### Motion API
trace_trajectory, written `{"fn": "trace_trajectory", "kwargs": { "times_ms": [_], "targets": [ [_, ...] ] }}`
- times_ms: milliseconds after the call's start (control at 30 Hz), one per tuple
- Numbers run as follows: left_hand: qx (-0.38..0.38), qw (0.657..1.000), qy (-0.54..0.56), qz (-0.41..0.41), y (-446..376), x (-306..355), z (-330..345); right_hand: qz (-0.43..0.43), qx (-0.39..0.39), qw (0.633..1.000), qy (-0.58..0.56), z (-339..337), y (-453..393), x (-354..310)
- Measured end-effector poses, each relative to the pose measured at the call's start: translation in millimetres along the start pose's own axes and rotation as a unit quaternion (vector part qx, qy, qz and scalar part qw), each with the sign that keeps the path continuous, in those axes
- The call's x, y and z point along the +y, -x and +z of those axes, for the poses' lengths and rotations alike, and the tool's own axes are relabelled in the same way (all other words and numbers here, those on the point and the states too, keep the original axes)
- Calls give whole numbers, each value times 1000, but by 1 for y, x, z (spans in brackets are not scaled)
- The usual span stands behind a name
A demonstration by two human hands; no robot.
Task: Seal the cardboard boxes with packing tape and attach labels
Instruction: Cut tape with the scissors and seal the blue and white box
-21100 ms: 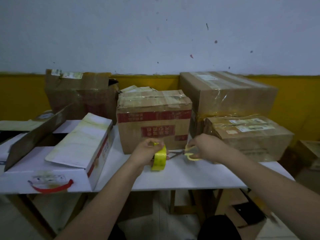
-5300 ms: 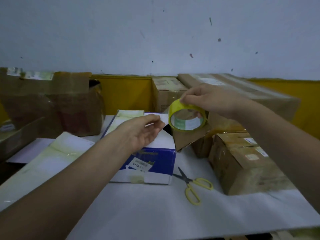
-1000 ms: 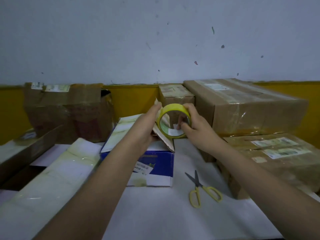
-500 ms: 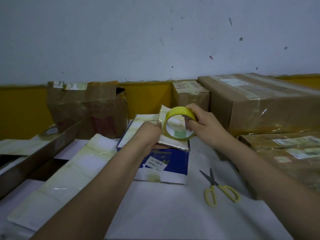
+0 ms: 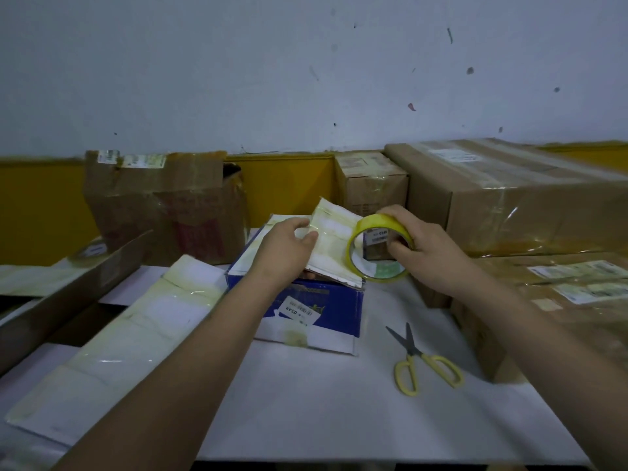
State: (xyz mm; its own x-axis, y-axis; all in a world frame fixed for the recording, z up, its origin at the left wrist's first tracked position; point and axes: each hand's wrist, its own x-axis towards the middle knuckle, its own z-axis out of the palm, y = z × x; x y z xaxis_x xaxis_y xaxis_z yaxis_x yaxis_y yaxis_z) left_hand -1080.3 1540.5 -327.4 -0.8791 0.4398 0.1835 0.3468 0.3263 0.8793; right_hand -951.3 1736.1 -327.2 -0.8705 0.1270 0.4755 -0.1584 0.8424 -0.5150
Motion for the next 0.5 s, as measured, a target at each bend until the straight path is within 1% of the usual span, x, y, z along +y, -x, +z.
{"fn": "trace_trajectory", "kwargs": {
  "times_ms": [67, 100, 133, 167, 200, 233, 267, 333, 367, 400, 467, 500],
  "targets": [
    [2, 1000, -10, 27, 0, -1, -2, -1, 7, 1000, -3, 0, 0, 1],
    [4, 999, -16, 35, -1, -2, -3, 2, -6, 999, 36, -6, 0, 1],
    [7, 999, -14, 36, 0, -3, -4, 7, -27, 994, 110, -15, 0, 2],
    [9, 999, -8, 31, 0, -4, -5, 18, -52, 980, 193, -24, 1, 3],
    [11, 1000, -5, 29, 0, -5, -6, 35, -66, 968, 241, -32, 3, 3],
    [14, 999, -12, 29, -1, -7, -6, 58, -79, 962, 254, -37, 6, 2],
    [17, 999, -36, 32, -1, -7, -6, 74, -93, 958, 260, -36, 9, 2],
    [37, 992, -117, 40, 2, -6, -4, 66, -126, 943, 301, -22, 16, 3],
    [50, 980, -186, 51, 4, -4, -4, 62, -136, 941, 305, -11, 20, 6],
    [66, 958, -270, 65, 7, -3, -5, 66, -146, 941, 296, -2, 23, 9],
    [84, 892, -436, 83, 11, -1, -2, 72, -151, 948, 272, 11, 28, 18],
    [84, 864, -487, 93, 12, 0, 0, 69, -146, 950, 266, 15, 30, 21]
  ]
}}
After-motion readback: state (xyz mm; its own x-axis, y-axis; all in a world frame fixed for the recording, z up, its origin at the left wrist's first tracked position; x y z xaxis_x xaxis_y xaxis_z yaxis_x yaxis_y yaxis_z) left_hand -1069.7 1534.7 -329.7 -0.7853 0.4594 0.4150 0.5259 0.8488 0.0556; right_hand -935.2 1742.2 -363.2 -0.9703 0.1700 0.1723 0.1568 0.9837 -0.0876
